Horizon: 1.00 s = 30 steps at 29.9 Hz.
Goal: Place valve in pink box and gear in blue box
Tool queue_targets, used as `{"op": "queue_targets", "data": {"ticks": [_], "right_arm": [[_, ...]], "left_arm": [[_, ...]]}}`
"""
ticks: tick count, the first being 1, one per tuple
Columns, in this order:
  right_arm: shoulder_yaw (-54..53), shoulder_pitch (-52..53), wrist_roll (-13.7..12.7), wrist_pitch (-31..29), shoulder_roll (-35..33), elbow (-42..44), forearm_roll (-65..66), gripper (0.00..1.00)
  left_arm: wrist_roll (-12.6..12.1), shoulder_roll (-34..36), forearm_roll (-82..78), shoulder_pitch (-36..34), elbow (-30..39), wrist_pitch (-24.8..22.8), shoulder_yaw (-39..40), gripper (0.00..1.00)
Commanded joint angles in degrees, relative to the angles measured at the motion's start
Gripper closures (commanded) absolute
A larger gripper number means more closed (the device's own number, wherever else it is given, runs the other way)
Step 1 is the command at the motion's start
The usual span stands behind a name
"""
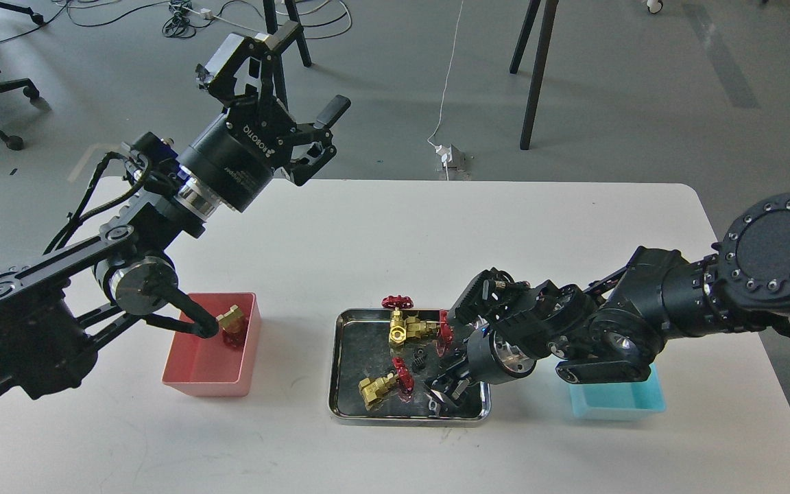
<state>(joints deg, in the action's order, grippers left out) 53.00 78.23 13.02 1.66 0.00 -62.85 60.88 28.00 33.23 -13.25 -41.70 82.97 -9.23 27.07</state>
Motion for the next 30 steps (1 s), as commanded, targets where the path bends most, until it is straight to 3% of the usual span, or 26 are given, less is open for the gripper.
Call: {"op": "queue_targets", "data": {"ticks": [1,30], "right_arm": [[0.0,0.0,0.1,0.0,0.0,0.0,0.0,0.58],[0.4,2.5,0.1,-0.3,0.0,-1.6,-0.4,0.80]], "left_arm": [[0.0,0.0,0.0,0.0,-0.2,0.0,0.0,0.01],[0.0,-0.7,0.0,0.4,-0.3,0.0,0.0,0.01]]}}
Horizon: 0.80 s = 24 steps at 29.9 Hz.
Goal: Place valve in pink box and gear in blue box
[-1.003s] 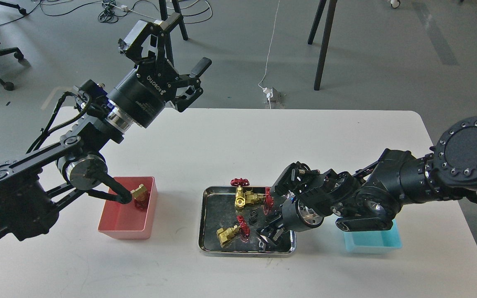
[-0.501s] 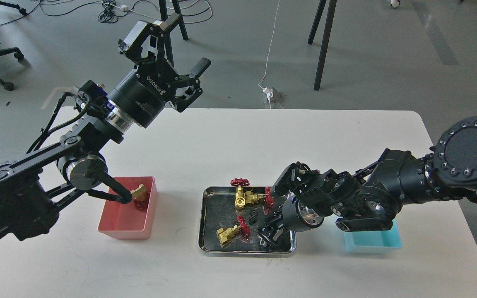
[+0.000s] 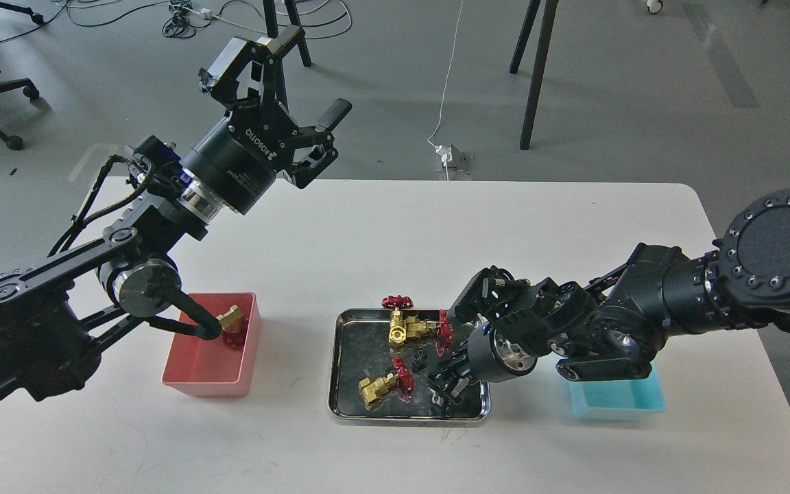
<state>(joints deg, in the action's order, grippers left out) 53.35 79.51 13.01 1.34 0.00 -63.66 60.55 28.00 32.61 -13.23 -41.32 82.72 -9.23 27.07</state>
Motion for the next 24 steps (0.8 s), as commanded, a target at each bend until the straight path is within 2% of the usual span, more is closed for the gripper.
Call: {"op": "queue_targets", "data": {"ticks": [1,12,18,24], "right_arm": [[0.0,2.0,0.1,0.1,0.0,-1.5,-0.1,0.80],[-0.2,10.7,0.2,0.4,-0.4,-14.0,-4.1,0.80],[-0.2,14.9,0.3,0.3,-12.0,-18.9,-3.2,0.80],[-0.3,17.9,0.3,0.2,-28.8,-23.0,2.7,0.80]], "left_arm": [[0.0,-0.1,0.0,0.0,-0.1,0.0,0.0,0.01],[0.0,-1.3,0.0,0.0,-0.4,0.0,0.0,0.01],[0.0,-1.9,0.0,0.0,-0.4,0.0,0.0,0.01],[0.0,-2.4,0.0,0.0,-0.3,0.0,0.0,0.01]]}}
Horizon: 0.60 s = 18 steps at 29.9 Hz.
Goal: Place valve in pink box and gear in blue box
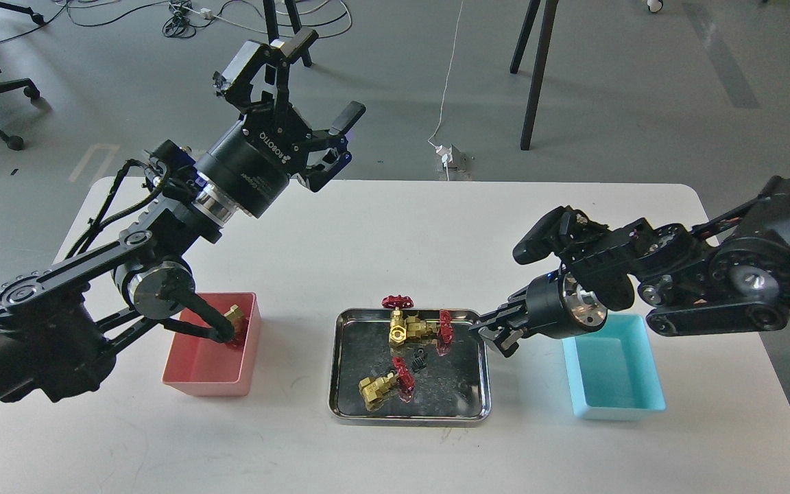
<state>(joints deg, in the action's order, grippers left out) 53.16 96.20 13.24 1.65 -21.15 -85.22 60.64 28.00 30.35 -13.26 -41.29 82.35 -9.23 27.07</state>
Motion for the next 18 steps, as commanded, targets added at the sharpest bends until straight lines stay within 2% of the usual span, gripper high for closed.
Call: {"op": "queue_targets", "data": {"ticks": [1,7,11,14,15,18], "right_arm": [[-0.1,1.4,0.0,-0.3,-11.1,-1.8,3.6,0.80],[1.0,-0.8,-0.1,-1.2,-27.9,-3.3,12.4,0.80],[-0.4,-7.3,-0.3,-1.1,-29.4,-3.3,13.4,0.78],[-1.0,-8.7,-0.5,-1.0,-29.5,-3.2,13.4,0.71],[-1.0,-8.9,-0.5,-1.0,-29.5,-3.1,13.4,0.68],[-1.3,-9.0,-0.5,-0.8,-29.5,-2.8,12.6,0.41]], "left_arm": [[0.0,-0.1,0.0,0.0,0.1,0.0,0.0,0.01],[0.0,-1.0,0.0,0.0,0.1,0.0,0.0,0.01],[0.0,-2.9,0.0,0.0,-0.4,0.1,-0.1,0.01],[0.0,-4.0,-0.1,0.0,-0.8,0.0,-0.1,0.01],[0.0,-4.0,-0.1,-0.1,-0.8,0.0,-0.2,0.01],[0.0,-3.8,-1.8,-0.1,-0.9,0.0,0.0,0.01]]}}
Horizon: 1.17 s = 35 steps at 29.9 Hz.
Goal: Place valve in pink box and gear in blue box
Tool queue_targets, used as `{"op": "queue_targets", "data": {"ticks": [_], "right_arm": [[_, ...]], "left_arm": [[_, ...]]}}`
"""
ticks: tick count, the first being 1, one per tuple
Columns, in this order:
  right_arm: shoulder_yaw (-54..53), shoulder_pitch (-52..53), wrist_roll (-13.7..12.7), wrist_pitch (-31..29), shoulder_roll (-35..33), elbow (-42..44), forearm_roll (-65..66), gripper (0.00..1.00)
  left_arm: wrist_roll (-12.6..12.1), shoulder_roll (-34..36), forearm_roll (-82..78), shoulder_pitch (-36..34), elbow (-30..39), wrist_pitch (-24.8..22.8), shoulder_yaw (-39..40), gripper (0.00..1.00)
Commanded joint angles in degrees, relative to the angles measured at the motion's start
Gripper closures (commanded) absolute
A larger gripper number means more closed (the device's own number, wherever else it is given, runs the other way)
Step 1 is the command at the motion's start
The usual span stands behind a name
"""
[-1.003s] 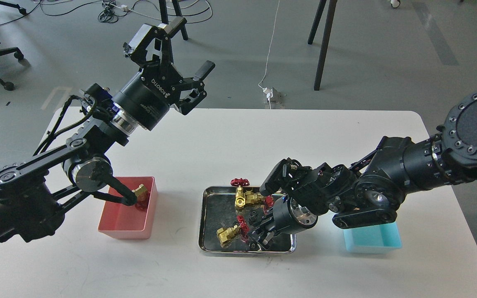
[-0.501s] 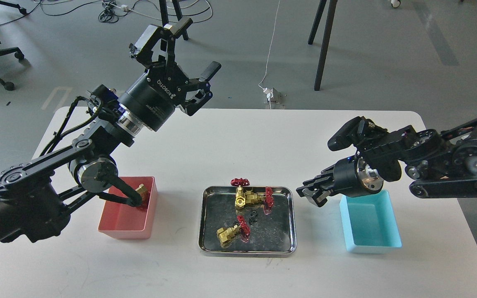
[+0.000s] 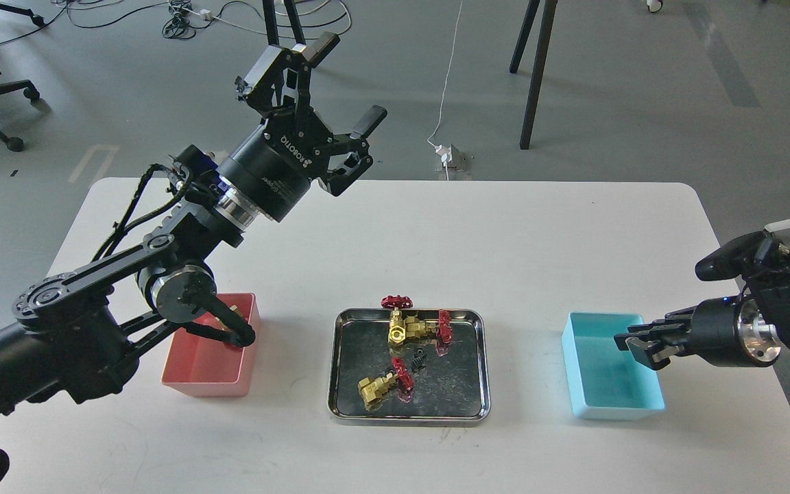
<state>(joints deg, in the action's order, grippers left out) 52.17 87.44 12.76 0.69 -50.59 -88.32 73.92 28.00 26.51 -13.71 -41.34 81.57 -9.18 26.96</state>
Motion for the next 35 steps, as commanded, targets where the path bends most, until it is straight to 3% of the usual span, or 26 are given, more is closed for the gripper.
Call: {"op": "queue_targets", "data": {"ticks": [1,2,3,9,12,17,19,20,23,24,28,35], "right_arm": [[-0.4,-0.3,-0.1,0.3,0.1,0.3,-1.2,0.24],[-0.6,-0.3,-0.1,0.5,0.1,0.4,-2.4,0.06],[-0.9,-0.5,-0.1,0.5,0.1,0.4,-3.6,0.01],[-9.3,-0.7,-0.2,0.9,-0.1,2.6,-7.0,0.01],[-23.7,-1.7,0.2,1.2,-0.5,6.4,-23.0,0.01],[-49.6,-7.7,1.5,-0.6,2.4,11.6,-64.8,0.01],[-57.3,-11.8,4.3,-4.8,4.3,13.0,-75.0,0.01],[-60.7,-14.6,6.7,-9.1,5.0,14.0,-77.8,0.01],[-68.1,-23.1,14.9,-25.0,7.5,20.0,-80.0,0.01],[-70.0,-25.9,15.2,-28.7,9.4,22.7,-80.2,0.01],[-76.3,-32.6,15.2,-28.7,16.7,30.7,-80.3,0.01],[-84.4,-36.8,15.2,-28.7,17.5,31.4,-80.3,0.01]], "left_arm": [[0.0,0.0,-1.6,-0.1,-0.2,0.0,0.1,0.01],[0.0,0.0,-1.6,-0.1,-0.4,-0.1,0.1,0.01],[0.0,0.0,-1.6,0.0,-0.4,0.0,0.1,0.01],[0.0,0.1,-1.7,-0.1,-2.4,-0.1,0.1,0.01],[0.0,0.3,-1.6,-1.2,-6.9,-0.9,0.2,0.01],[0.0,0.5,-0.8,-5.4,-18.0,-13.1,3.2,0.01],[0.0,-0.1,0.2,-5.9,-25.5,-18.8,6.4,0.01],[0.0,-1.1,1.4,-5.9,-29.8,-18.8,8.6,0.01],[0.0,-5.6,6.1,-5.9,-37.4,-18.8,14.2,0.01],[0.0,-6.5,7.5,-5.8,-38.8,-18.8,15.3,0.01],[0.0,-7.5,9.1,-4.2,-39.7,-18.8,16.1,0.00],[0.0,-10.7,9.0,-3.9,-37.5,-18.8,15.4,0.00]]}}
